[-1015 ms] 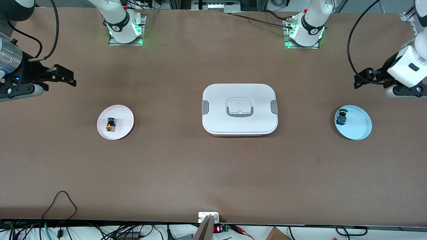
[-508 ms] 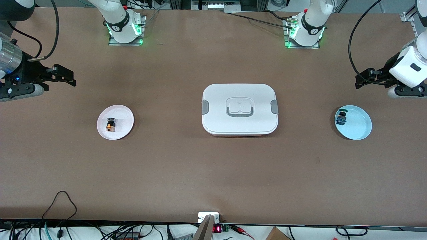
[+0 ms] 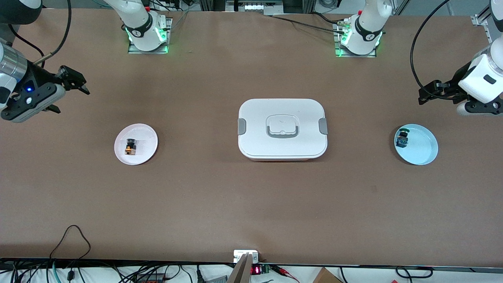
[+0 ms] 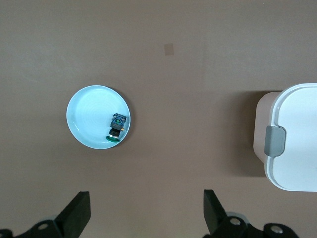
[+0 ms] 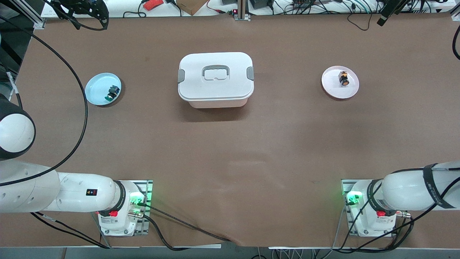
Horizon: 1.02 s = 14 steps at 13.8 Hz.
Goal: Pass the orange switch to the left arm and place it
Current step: 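Move the right gripper down over the orange switch on the white plate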
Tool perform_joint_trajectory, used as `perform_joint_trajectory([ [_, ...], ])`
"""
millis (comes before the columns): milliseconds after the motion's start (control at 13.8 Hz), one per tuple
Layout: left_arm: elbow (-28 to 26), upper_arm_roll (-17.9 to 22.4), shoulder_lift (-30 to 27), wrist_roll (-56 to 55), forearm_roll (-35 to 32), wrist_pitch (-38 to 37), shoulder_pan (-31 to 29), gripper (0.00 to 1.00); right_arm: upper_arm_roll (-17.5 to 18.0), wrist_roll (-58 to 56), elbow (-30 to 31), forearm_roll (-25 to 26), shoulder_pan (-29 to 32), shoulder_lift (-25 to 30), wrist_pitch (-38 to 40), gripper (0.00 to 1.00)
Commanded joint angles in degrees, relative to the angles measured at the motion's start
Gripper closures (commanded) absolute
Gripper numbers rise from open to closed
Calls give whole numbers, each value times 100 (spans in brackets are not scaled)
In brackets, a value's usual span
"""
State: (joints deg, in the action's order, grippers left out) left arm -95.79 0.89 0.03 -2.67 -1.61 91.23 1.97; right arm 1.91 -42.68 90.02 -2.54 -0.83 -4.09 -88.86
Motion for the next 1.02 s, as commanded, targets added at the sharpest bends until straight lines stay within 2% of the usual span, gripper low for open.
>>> perform_joint_trajectory([
  [0,96,17,-3,12,73,-105,-3,0,-15,-1922,-134,-28,47,-56,115,0],
  [145,96,17,5,12,73,-105,-12,0,-6,-3467,-134,95,13,-144,106,0],
  [290,96,17,-3,12,73,-105,-12,0,11,-4316,-126,271,-23,-162,106,0],
  [435,96,17,-3,12,73,-105,-12,0,29,-4633,-126,446,-14,-162,71,0],
  [943,96,17,6,12,65,-96,-3,0,38,-5180,-73,438,-5,-337,97,0],
])
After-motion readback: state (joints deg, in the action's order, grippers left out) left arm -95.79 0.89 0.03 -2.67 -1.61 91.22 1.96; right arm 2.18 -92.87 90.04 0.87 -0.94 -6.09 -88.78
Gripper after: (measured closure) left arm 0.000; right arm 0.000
